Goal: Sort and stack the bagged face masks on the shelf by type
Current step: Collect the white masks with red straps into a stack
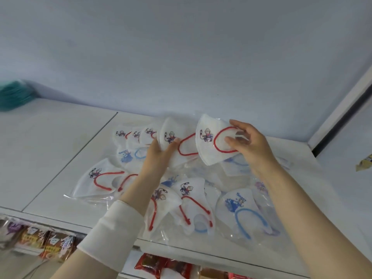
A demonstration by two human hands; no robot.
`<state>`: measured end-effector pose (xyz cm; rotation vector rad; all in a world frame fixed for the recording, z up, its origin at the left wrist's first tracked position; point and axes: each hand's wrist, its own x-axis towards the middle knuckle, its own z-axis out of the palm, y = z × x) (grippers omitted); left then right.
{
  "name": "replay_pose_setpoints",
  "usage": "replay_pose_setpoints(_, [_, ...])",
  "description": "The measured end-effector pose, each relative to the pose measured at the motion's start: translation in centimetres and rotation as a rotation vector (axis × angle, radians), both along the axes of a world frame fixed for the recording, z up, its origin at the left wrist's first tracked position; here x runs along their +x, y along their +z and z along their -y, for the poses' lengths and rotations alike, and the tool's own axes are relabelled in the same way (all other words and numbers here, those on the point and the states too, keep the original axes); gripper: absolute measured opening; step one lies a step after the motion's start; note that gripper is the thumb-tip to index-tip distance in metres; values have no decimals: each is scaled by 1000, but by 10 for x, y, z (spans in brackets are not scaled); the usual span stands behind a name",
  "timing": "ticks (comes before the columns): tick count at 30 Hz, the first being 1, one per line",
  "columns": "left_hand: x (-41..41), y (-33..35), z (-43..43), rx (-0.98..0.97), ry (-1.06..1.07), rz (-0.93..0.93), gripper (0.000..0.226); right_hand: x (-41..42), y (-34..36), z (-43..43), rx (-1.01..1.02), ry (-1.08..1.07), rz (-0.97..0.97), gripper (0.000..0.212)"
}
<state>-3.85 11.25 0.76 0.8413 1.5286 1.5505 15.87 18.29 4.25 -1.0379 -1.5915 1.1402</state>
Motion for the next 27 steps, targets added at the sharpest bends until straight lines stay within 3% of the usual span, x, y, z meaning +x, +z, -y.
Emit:
replay_pose_setpoints(3, [15,2,17,65,-48,15,16,-24,-11,24,10,-9,-6,49])
replay_pose_setpoints(6, [17,-3,35,76,-43,-2,33,-41,-27,43,48,-51,39,56])
replay_pose_setpoints(10, [-8,-15,61,32,46,45,29,-57,-42,58,-2,-52,48,66])
replay_pose_setpoints(13, [-43,-16,77,36,171,76,20,-69,-48,65,-2,-53,123,60])
replay_pose_setpoints(20, [-127,-7,98,60,285,54,8,-142,-55,85,175,145,549,51])
replay_pose_setpoints(27, [-237,-15,116,81,315,57,18,-230,-56,107,263,368,1139,94])
